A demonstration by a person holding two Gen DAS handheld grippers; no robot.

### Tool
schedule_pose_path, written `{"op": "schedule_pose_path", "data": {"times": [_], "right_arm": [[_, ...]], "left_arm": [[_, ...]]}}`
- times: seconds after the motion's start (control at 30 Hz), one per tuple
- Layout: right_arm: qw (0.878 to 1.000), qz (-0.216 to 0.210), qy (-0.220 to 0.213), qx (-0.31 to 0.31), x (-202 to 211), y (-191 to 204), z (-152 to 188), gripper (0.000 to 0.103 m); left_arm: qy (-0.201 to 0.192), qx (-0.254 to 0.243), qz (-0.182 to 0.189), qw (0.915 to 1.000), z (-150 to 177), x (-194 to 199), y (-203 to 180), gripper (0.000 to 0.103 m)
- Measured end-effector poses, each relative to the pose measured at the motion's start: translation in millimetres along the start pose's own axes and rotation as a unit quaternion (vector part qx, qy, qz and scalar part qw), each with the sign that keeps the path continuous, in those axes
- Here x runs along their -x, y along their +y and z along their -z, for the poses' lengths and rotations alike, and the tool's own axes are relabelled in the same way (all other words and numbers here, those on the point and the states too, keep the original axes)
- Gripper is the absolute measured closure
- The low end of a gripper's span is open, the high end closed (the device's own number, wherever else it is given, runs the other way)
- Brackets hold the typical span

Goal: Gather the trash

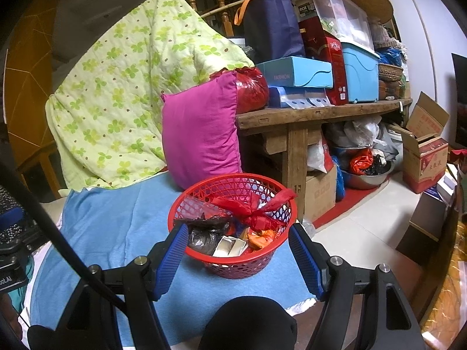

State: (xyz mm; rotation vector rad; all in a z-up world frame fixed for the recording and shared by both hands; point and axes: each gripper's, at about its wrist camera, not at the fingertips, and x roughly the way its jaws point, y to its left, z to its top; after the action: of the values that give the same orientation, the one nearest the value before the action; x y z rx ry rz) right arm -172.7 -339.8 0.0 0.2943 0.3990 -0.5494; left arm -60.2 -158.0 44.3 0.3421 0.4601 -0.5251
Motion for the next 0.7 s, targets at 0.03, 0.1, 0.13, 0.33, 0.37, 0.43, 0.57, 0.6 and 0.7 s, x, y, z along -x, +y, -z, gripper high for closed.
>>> {"op": "schedule_pose_path", "data": {"times": [0.03,0.1,0.13,0.33,0.37,0.43,0.57,0.6,0.7], "right_arm": [[1.000,0.000,0.000,0.001,-0.1,0.0,0.1,0.029],[1.000,0.000,0.000,0.000,-0.1,0.1,0.1,0.029],[1.000,0.000,0.000,0.000,-0.5,-0.1,0.1,0.029],[1.000,0.001,0.002,-0.001,-1.4,0.5,-0.1,0.029],[1.000,0.000,0.002,-0.001,-1.3,0.4,0.0,0.029],[1.000,0.001,0.002,-0.001,-1.3,0.5,-0.1,0.029],[1.000,0.001,0.002,-0.001,-1.3,0.5,-0.3,0.029],[1.000,0.001,0.002,-0.001,-2.0,0.0,0.3,0.029],[1.000,0.002,0.003,-0.001,-2.9,-0.9,1.3,0.029]], "left_arm": [[0.000,0.000,0.000,1.0000,0.3,0.0,0.2,0.007],[0.000,0.000,0.001,1.0000,-0.2,0.1,0.1,0.007],[0.000,-0.001,0.001,1.0000,0.6,-0.1,0.4,0.007],[0.001,-0.001,0.001,1.0000,0.1,-0.4,-0.3,0.007],[0.001,-0.001,0.002,1.0000,0.5,-0.4,-0.1,0.007],[0.001,-0.001,0.001,1.0000,0.4,-0.5,-0.3,0.007],[0.002,-0.002,0.003,1.0000,1.3,-1.4,0.0,0.007],[0.003,-0.003,0.004,1.0000,1.7,-2.2,-0.3,0.007],[0.004,-0.005,0.004,1.0000,3.3,-2.2,-0.7,0.007]]}}
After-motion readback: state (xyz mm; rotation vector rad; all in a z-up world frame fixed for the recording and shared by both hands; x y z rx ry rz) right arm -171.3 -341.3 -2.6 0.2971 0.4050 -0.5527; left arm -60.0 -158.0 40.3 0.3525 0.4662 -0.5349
